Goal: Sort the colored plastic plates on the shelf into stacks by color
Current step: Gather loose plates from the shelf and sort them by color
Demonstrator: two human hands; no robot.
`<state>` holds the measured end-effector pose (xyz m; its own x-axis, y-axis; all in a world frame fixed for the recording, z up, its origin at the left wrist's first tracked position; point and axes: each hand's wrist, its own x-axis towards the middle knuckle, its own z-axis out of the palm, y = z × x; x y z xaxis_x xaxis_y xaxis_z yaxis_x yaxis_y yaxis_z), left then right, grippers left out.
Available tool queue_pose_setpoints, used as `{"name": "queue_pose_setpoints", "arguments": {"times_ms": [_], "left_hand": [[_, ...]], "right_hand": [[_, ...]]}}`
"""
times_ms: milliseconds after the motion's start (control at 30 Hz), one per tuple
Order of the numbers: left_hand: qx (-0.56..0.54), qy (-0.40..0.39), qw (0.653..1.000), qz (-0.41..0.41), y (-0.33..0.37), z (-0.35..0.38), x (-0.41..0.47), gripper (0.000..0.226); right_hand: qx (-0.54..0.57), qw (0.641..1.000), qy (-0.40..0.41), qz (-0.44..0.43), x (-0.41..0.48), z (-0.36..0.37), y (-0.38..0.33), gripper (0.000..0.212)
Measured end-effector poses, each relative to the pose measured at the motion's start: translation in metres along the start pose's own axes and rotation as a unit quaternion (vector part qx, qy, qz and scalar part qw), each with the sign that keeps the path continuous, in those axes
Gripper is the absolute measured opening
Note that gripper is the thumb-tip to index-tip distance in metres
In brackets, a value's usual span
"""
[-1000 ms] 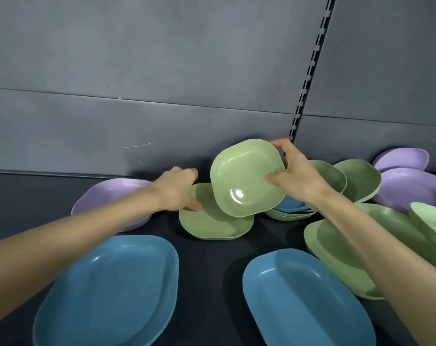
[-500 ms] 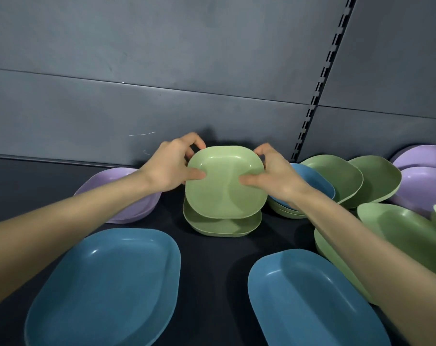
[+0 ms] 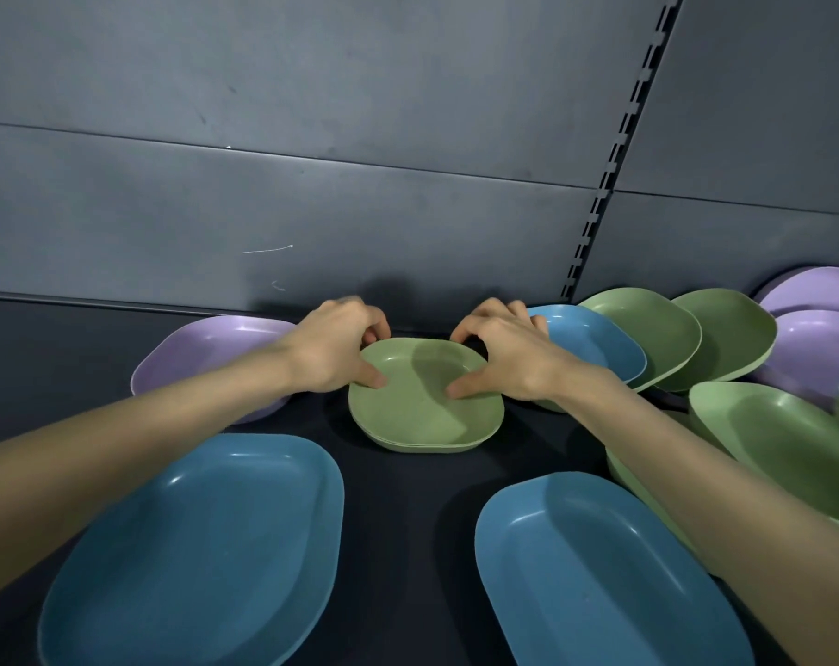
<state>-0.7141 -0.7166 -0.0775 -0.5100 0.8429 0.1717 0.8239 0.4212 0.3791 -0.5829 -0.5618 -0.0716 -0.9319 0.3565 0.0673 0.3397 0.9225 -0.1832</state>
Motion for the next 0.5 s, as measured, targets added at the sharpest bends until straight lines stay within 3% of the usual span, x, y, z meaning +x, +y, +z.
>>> {"name": "queue_pose_setpoints", "arguments": {"times_ms": [267,500], "left_hand": [[0.034,-0.048,0.998,0.003,0.004,-0.003,0.002,0.046],[0.161,-0.072,0.983,0.054,0.017,-0.012,0.003,0.047]], "right_hand": [[-0.055,0.998,-0.029,-0.010,0.000,-0.003,-0.003,0.055],[-0.054,0.998,-0.012,0.010,-0.008,-0.020,0.004,0.054]]}}
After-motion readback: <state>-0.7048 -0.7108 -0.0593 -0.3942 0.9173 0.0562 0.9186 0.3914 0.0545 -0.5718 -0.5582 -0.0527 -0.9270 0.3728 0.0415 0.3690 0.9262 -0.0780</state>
